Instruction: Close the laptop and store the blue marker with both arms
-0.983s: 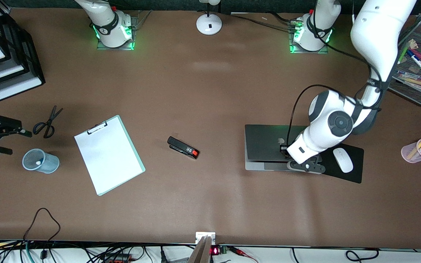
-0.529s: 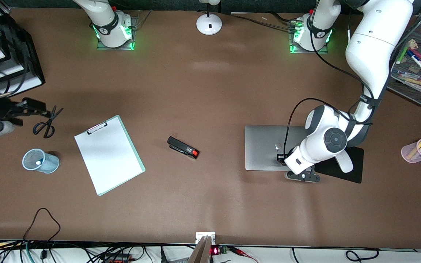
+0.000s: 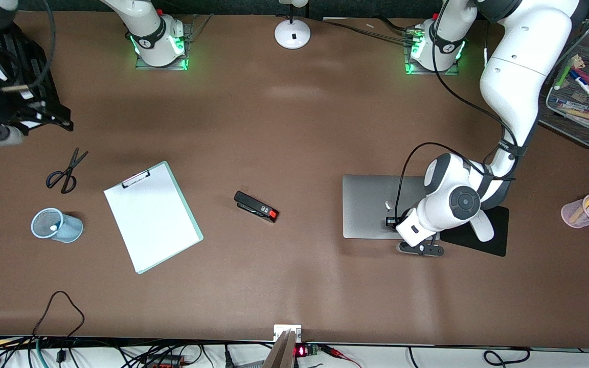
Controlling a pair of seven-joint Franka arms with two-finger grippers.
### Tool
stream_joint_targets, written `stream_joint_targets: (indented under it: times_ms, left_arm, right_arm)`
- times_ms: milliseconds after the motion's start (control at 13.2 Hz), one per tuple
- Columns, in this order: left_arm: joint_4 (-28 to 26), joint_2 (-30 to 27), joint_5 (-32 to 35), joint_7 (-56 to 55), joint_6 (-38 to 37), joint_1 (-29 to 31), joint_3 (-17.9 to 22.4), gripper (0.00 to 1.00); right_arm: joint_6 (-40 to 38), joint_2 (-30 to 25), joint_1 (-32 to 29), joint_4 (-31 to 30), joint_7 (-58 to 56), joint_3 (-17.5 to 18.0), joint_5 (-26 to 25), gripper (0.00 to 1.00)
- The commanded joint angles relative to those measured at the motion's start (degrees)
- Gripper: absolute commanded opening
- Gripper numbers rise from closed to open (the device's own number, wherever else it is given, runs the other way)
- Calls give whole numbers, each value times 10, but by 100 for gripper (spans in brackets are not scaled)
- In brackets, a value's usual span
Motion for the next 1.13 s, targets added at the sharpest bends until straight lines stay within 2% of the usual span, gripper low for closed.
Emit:
stream_joint_targets:
  times_ms: [0, 227, 303, 756, 908, 983, 1059]
  left_arm:
    - [23, 12, 17, 3, 3, -4, 5, 0]
    - [23, -20, 17, 1, -17, 6, 3, 0]
    - [23, -54, 17, 1, -68, 7, 1, 0]
    - [23, -223, 10, -11, -302, 12, -2, 3]
    - [24, -275, 10, -11, -360, 10, -4, 22]
    - [25, -296, 7, -11, -391, 10, -7, 37]
    - [25, -322, -13, -13, -404, 10, -8, 99]
  right_arm:
    - [16, -54, -6, -59, 31, 1, -9, 100]
    - [53, -108, -7, -125, 34, 1, -9, 100]
    - [68, -121, -9, -140, 34, 1, -9, 100]
    - [66, -92, -19, -76, 30, -9, 1, 100]
    - [65, -88, -19, -71, 30, -10, 2, 100]
    - [64, -86, -19, -70, 29, -10, 2, 100]
    - [63, -85, -15, -70, 30, -9, 1, 100]
